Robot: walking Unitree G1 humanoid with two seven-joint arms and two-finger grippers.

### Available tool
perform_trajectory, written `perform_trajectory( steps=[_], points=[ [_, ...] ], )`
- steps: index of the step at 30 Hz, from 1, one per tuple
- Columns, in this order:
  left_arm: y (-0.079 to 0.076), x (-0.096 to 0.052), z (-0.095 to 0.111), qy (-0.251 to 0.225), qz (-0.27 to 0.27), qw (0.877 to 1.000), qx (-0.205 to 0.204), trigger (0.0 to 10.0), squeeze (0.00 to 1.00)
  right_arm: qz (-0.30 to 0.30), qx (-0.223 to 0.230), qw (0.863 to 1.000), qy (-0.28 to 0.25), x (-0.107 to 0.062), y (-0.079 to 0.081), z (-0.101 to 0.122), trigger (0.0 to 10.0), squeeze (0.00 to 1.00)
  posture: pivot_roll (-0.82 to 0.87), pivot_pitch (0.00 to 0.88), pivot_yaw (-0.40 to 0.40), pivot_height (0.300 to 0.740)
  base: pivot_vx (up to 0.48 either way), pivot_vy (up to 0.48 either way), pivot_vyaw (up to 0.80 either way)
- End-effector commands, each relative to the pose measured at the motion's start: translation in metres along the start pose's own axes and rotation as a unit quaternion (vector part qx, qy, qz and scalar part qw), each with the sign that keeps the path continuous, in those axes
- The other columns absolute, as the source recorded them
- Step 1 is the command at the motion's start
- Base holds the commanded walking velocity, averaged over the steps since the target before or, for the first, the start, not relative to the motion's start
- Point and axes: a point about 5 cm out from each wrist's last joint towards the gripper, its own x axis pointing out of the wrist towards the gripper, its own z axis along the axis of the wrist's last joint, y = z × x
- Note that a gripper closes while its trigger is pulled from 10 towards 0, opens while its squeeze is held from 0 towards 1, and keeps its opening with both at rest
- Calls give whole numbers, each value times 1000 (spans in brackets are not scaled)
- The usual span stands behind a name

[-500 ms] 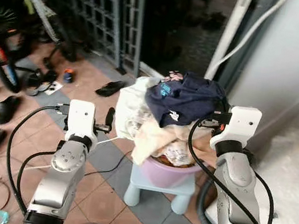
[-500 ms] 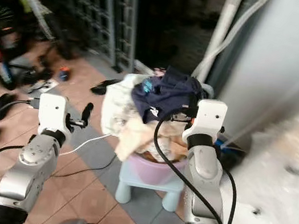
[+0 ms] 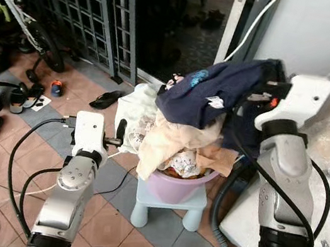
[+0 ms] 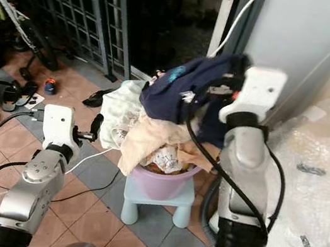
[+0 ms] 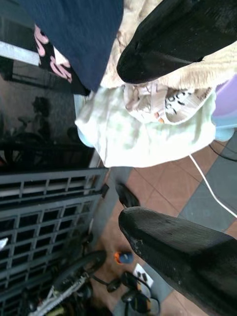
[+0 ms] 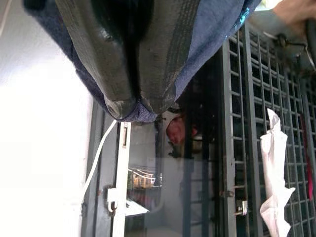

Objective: Clothes washing

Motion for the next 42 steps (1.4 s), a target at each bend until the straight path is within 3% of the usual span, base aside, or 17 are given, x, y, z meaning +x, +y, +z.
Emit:
perform_trajectory(
  steps=[1,7,14,22,36,42],
  points=[
    [1,2,1,-2,3,1000,5,10000,0,-5,-2,1000,6,-4,-2,-5,10000,0,-28,0,61,740,0,0,0],
    [3,2,0,0,9,1000,6,10000,0,14,1,999,35,-14,11,-17,10000,0,-26,0,62,740,-248,0,0],
    [3,2,0,-1,9,1000,7,10000,0,17,-6,998,53,-19,9,-25,10000,0,-29,0,59,740,-214,0,0],
    [7,0,1,-7,6,1000,2,10000,0,24,-9,998,64,-22,13,-31,10000,0,-23,0,53,740,0,0,-772],
    [8,1,0,-1,-1,1000,4,10000,0,24,-14,997,69,-26,16,-35,10000,0,-29,0,66,740,0,-394,-800],
    [10,2,6,-8,7,1000,2,10000,0,27,-22,997,74,-26,12,-37,10000,0,-25,36,64,740,0,0,-80]
  ],
)
